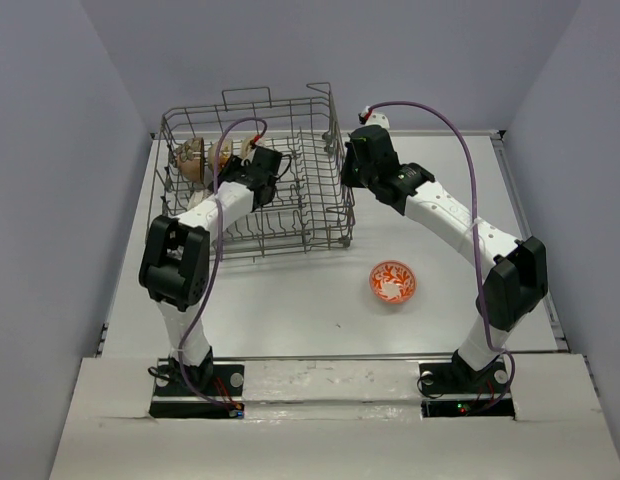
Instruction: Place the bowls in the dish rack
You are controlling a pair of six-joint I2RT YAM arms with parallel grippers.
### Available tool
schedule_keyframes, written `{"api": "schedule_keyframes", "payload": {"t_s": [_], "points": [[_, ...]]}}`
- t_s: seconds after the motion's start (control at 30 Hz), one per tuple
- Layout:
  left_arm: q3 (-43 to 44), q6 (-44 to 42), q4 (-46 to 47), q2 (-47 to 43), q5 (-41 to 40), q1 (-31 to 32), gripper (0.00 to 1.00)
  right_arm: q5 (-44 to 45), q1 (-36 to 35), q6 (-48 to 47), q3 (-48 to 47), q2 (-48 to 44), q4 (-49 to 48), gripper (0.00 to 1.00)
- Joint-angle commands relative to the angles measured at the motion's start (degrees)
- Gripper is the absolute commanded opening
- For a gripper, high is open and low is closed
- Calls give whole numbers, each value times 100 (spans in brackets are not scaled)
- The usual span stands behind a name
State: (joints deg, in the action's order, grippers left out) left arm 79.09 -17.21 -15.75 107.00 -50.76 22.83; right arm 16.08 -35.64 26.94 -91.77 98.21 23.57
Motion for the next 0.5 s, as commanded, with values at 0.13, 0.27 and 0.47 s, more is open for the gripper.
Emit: {"api": "schedule_keyframes", "payload": {"t_s": [0.13, 0.27, 0.47], "points": [[212, 1035, -455, -460, 1007, -340, 54, -140, 4, -127, -34, -66, -160, 2], [230, 1273, -596, -601, 1235, -490, 54, -157, 4, -119, -17, -74, -169, 3], [247, 1545, -658, -865, 1306, -604, 54, -166, 4, -127, -8, -74, -160, 4]]}}
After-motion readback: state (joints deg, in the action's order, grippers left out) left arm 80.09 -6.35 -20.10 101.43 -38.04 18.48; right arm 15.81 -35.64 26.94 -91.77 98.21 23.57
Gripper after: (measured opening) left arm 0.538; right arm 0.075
